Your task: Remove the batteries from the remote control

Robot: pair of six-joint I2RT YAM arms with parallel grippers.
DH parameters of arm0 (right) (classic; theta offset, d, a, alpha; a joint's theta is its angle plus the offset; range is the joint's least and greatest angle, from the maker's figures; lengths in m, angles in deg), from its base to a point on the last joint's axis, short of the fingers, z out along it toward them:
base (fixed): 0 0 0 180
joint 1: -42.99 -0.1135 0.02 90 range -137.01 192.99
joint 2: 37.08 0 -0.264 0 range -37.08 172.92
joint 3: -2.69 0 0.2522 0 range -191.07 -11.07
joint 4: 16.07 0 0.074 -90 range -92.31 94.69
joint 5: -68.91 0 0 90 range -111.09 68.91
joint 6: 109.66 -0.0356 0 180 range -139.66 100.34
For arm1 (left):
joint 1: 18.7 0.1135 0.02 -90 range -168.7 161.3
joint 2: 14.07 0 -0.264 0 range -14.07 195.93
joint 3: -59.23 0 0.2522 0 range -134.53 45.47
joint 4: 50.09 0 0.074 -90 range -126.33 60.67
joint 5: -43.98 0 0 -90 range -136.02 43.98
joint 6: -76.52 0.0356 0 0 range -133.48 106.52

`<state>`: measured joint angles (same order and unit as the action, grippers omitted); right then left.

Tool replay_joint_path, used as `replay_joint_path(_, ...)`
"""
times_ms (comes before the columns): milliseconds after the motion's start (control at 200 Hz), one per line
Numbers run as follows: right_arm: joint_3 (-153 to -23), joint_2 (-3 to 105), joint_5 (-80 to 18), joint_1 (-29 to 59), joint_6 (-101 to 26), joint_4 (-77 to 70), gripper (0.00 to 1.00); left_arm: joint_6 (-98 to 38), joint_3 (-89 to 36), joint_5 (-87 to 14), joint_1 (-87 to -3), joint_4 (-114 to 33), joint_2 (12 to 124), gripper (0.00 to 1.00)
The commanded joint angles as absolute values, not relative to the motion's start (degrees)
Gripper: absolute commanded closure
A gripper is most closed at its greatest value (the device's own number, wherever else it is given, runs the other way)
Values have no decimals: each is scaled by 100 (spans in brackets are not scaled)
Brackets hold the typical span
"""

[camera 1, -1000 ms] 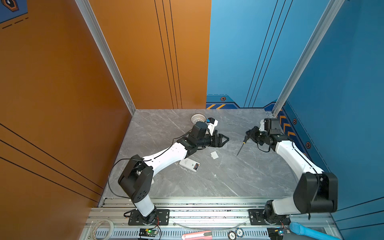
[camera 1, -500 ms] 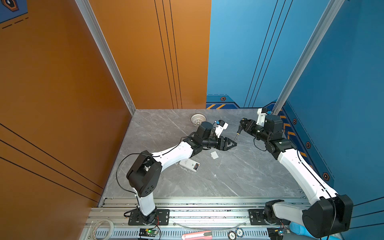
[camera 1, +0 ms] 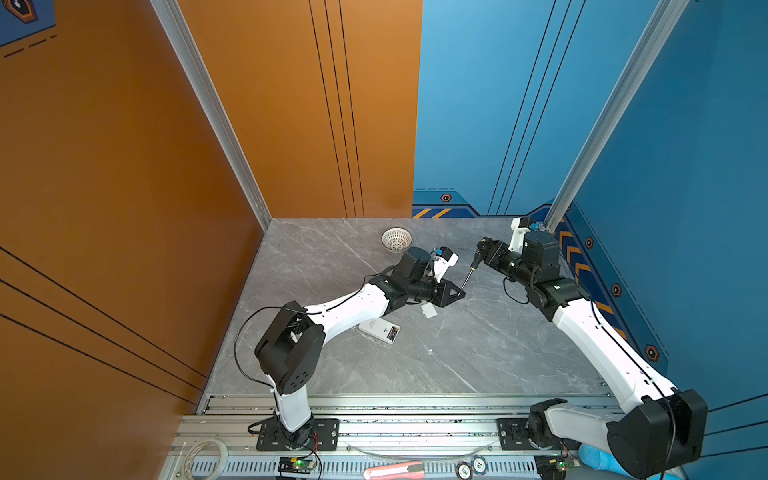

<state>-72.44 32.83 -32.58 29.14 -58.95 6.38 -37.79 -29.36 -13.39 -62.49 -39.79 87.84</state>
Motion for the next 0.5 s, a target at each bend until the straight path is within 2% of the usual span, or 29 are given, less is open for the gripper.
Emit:
replay_joint_path(0,-7246,2933,-3381,2868,-6039,722,88,-3251,-3099,-2082,-6094,-3403,8398,99)
replay_joint_path(35,-7224,2897,-3589,2880,-6053,661,67,-2987,-3176,-2164,-6065,-3148,8308,100)
replay_joint_path(40,-7224,2897,-3589,2880,-6053,661,67,-2945,-3186,-2170,-6063,-3109,8302,100)
replay_joint_path(45,-7216,2894,-3655,2876,-6049,649,61,-2907,-3204,-2177,-6063,-3072,8286,100)
replay_joint_path(65,-7214,2876,-3786,2879,-6025,635,51,-2732,-3252,-2209,-6048,-2913,8245,100)
replay_joint_path(145,-7362,2866,-4480,2960,-5619,798,27,-1931,-3434,-2273,-5964,-1999,8057,100)
replay_joint_path(220,-7704,2930,-5131,3124,-4814,1371,21,-971,-3460,-2132,-5808,-1220,7819,100)
replay_joint_path(330,-8084,2951,-5918,3517,-3397,2256,19,436,-3273,-1834,-5470,-183,7372,100)
replay_joint_path(400,-8107,2853,-6233,3685,-2381,2441,18,1388,-3040,-1844,-5353,334,7056,100)
replay_joint_path(491,-8047,2715,-6417,3710,-1111,2449,11,2146,-2702,-1888,-5185,614,6683,100)
